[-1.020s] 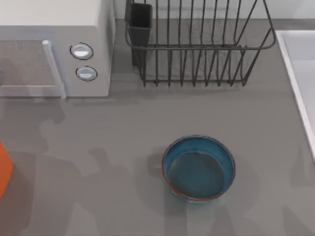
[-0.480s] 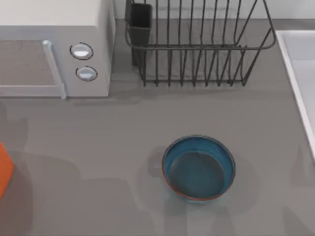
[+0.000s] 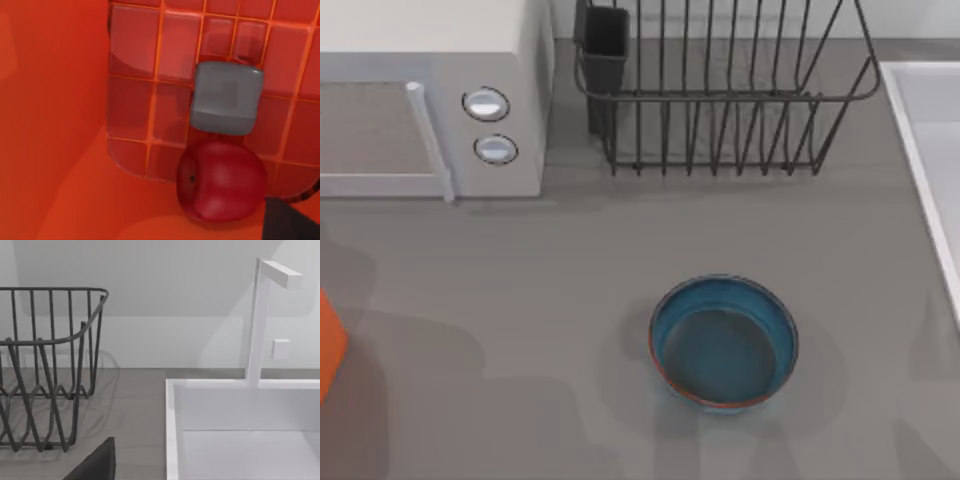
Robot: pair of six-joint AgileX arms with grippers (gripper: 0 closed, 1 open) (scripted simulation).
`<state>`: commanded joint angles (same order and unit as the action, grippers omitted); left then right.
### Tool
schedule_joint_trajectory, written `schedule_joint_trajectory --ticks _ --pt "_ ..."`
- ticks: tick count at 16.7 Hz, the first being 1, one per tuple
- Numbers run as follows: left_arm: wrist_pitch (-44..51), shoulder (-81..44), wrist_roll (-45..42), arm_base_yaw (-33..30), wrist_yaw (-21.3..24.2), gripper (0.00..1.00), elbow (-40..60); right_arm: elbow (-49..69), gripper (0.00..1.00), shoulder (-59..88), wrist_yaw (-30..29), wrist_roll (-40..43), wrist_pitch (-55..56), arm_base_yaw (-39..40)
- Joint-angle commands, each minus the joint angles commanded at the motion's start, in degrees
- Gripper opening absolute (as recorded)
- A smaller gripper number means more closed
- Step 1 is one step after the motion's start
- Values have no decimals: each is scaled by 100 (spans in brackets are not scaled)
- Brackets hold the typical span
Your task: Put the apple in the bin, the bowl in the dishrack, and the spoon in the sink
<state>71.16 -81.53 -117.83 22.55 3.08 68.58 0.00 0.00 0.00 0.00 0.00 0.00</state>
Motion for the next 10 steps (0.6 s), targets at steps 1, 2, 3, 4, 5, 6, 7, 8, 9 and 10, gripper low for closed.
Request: schedule_joint_trajectory --ticks 1,2,3,4,5,6,7,8,9,10 --pt "0 0 0 0 0 0 0 0 100 0 0 0 0 0" --pt "0 0 0 0 0 0 0 0 100 0 0 0 0 0" --pt "-2 -18 9 -35 19 0 23 0 100 0 0 0 0 0" --pt "-20 -26 8 -37 12 0 4 0 100 0 0 0 0 0" --pt "-96 -49 8 -42 5 0 -70 0 100 0 0 0 0 0" --pt "-233 -80 12 -39 5 0 -188 0 100 0 0 0 0 0" --pt "-428 -118 20 -32 5 0 -345 0 100 0 0 0 0 0" --pt "-667 -163 24 -30 3 0 -507 0 100 0 0 0 0 0" --pt "-951 -209 22 -31 2 0 -684 0 100 0 0 0 0 0" --pt "-1210 -257 20 -33 9 0 -860 0 100 0 0 0 0 0"
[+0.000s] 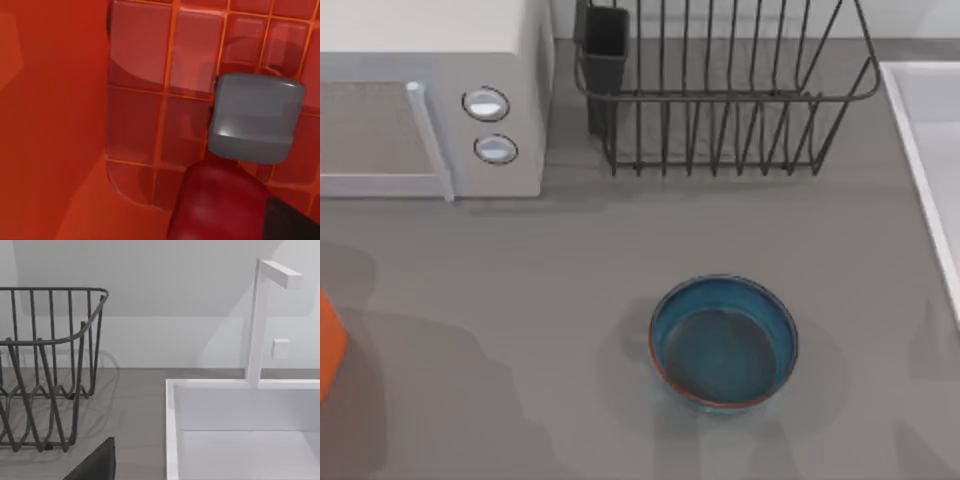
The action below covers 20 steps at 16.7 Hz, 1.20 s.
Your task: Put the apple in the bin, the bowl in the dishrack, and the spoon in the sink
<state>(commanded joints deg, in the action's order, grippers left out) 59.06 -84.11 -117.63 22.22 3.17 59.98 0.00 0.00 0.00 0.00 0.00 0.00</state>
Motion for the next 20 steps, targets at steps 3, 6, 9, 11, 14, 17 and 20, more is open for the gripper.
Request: schedule_joint_trajectory --ticks 3,6,9,11,14,17,20 --pt "-411 -114 -1 7 -6 0 -378 0 100 0 0 0 0 0" --pt "-428 -124 -2 8 -11 0 -396 0 100 0 0 0 0 0" --pt "-428 -124 -2 8 -11 15 -396 0 100 0 0 0 0 0" --pt "-428 -124 -2 8 -11 30 -396 0 100 0 0 0 0 0" --pt "-428 -124 -2 8 -11 53 -396 0 100 0 0 0 0 0" --pt "-428 -124 -2 8 -11 75 -396 0 100 0 0 0 0 0" --pt "-428 -124 -2 8 -11 98 -396 0 100 0 0 0 0 0"
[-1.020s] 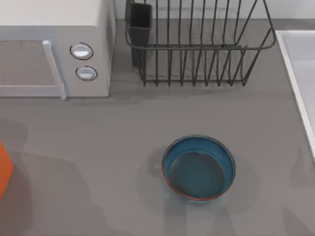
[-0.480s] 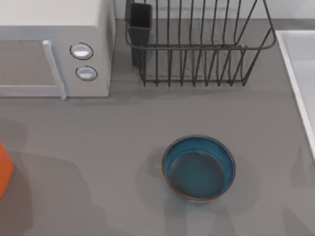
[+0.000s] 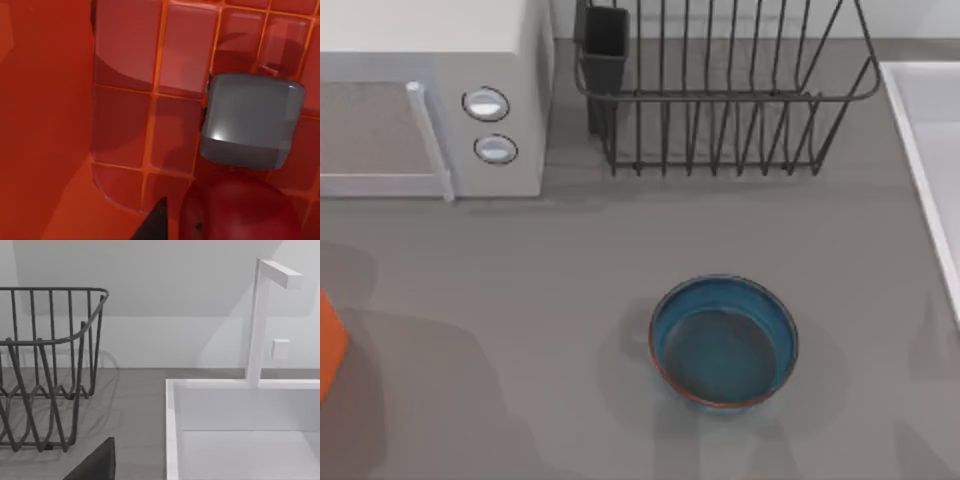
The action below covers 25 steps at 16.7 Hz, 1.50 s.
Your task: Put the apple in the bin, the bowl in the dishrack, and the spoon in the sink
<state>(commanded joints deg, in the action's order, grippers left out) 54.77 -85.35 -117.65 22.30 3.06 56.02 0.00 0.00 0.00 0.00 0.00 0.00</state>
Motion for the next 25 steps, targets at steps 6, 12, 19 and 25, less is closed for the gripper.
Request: schedule_joint_trajectory --ticks 6,12,19,25 --pt "0 0 0 0 0 100 0 0 100 0 0 0 0 0" --pt "113 188 188 -37 -142 100 74 0 100 0 0 0 0 0" --pt "-818 1577 2060 -394 -202 100 -862 0 100 0 0 0 0 0" --pt "-2263 3727 5022 -959 -234 100 -2300 0 100 0 0 0 0 0"
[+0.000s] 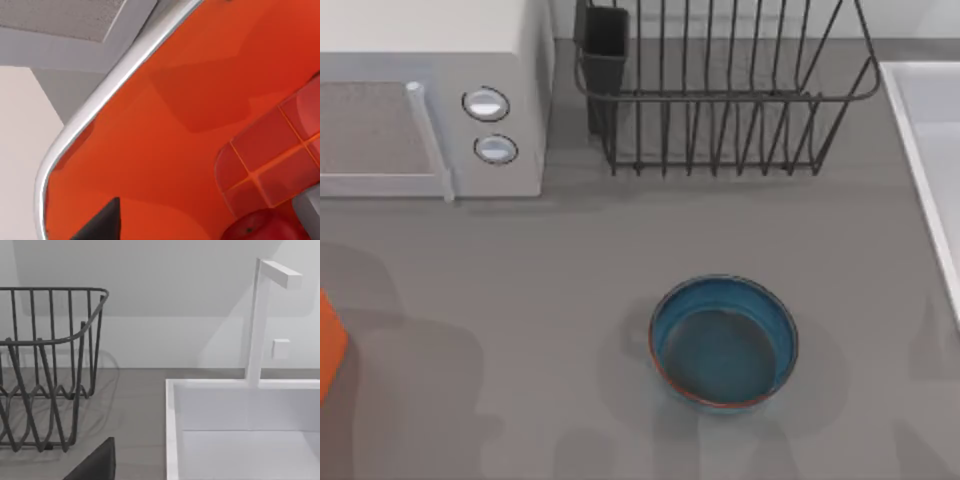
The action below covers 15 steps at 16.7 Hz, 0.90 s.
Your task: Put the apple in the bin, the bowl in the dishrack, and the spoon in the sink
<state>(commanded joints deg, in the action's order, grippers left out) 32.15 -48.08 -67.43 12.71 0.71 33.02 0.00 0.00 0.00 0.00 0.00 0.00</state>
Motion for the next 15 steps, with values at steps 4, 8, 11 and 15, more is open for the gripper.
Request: schedule_joint_trajectory --ticks 4,8,11,15 --pt "-1127 1670 2280 -458 15 100 -1091 0 100 0 0 0 0 0" --pt "-2165 3243 4645 -847 -5 100 -2115 0 100 0 0 0 0 0" --pt "-2778 4172 5878 -1081 -41 100 -2731 0 100 0 0 0 0 0" --pt "-3196 4771 6690 -1260 -67 100 -3259 0 100 0 0 0 0 0"
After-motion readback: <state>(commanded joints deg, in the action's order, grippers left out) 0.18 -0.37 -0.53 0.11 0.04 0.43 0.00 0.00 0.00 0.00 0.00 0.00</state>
